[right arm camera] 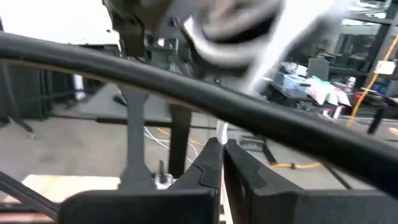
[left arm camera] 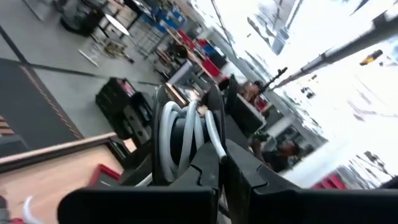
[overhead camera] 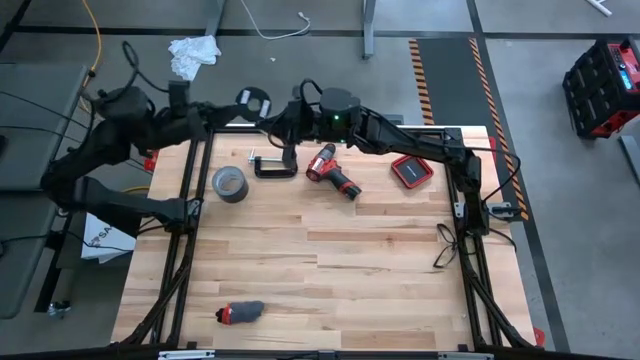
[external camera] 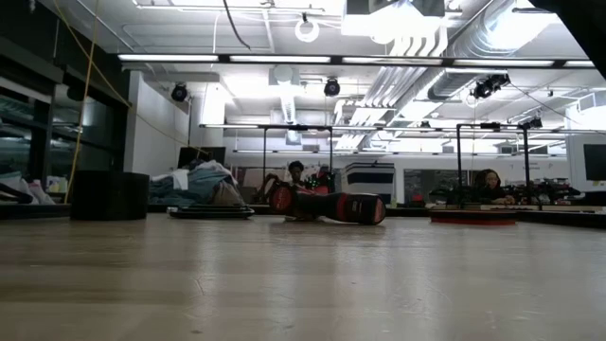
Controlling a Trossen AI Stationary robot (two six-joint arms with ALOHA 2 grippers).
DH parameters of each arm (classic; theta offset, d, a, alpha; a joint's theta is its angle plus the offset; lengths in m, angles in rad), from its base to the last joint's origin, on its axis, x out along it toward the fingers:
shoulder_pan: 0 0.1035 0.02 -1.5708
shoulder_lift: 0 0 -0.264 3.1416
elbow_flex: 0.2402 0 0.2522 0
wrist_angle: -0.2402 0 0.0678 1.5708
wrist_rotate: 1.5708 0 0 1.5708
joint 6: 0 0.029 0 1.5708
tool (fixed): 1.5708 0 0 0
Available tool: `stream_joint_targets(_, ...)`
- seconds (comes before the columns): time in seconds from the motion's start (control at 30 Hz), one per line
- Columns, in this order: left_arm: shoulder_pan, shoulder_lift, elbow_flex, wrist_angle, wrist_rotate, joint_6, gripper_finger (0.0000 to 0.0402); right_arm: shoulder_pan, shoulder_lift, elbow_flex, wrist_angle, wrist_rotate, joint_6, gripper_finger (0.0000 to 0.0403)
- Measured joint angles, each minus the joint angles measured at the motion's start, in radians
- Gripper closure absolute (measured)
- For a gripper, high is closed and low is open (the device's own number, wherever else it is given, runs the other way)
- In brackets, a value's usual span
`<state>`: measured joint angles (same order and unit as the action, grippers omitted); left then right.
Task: Coil cords
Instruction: Coil the white cable wire into the black spool
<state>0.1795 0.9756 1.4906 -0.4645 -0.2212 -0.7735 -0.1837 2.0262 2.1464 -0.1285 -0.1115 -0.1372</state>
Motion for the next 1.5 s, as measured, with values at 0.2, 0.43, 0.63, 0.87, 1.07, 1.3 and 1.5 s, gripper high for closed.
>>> stream_joint_targets(0.2, 0.019, 0.03, -0.001, 0.039, 0.096, 0.042, 0.0401, 0.04, 0.0, 0.0, 0.02, -0.018, 0.021, 0.0403)
stream_joint_targets(0.43, 0.052, -0.014, -0.001, 0.04, 0.218, 0.169, 0.0401, 0.066, 0.0, 0.0, 0.028, -0.036, 0.081, 0.0393)
stream_joint_targets(0.63, 0.056, -0.056, 0.001, 0.066, 0.245, 0.225, 0.0401, 0.067, 0.001, 0.0, 0.014, -0.037, 0.089, 0.0327)
stream_joint_targets(0.87, 0.056, -0.063, 0.0, 0.145, 0.296, 0.227, 0.0401, 0.066, 0.002, 0.0, 0.016, -0.036, 0.077, 0.029)
stream_joint_targets(1.07, 0.056, -0.07, 0.0, 0.148, 0.329, 0.217, 0.0401, 0.064, 0.002, 0.0, 0.0, -0.01, 0.075, 0.0289)
stream_joint_targets(1.3, 0.056, -0.136, -0.001, 0.059, 0.345, 0.204, 0.0401, 0.061, 0.002, 0.0, -0.032, -0.009, 0.065, 0.0289)
stream_joint_targets(1.5, 0.056, -0.192, -0.001, 0.016, 0.317, 0.198, 0.0401, 0.054, 0.002, 0.0, -0.077, -0.009, 0.044, 0.0289)
